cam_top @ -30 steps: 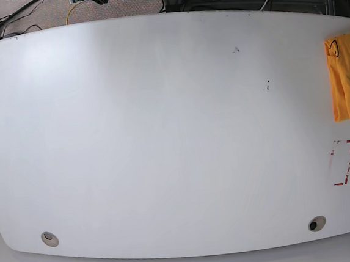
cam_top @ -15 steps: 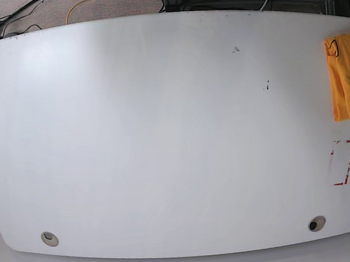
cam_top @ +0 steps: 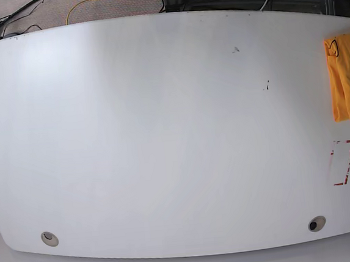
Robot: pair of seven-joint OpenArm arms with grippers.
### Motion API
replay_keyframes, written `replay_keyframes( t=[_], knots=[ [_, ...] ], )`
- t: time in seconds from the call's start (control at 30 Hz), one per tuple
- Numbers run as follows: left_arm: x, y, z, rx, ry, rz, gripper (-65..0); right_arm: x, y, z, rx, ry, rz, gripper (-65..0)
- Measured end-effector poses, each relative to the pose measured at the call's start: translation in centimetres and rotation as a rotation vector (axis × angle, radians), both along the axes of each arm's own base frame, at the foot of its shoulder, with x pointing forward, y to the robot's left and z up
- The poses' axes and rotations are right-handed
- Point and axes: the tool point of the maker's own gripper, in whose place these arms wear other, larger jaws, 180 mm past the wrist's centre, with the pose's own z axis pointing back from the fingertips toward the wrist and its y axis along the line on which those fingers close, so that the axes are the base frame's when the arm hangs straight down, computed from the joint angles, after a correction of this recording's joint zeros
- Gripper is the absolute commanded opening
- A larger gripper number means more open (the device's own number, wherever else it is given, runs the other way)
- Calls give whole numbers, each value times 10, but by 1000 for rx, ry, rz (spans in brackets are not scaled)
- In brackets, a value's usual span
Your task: Fold the T-shirt properly
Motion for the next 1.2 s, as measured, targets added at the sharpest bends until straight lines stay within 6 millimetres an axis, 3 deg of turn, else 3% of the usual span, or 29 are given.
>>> replay_keyframes(
  t=[0.3,0.73,1.2],
  knots=[
    [6,-9,-25,-19,104,-15,-357,15,4,-21,7,47,0,-604],
    [50,6,-39,73,124,43,-357,29,-10,-43,-111,117,47,-601],
    [47,8,-42,116,172,47,-356,30,-17,-48,-161,154,68,-601]
  ],
)
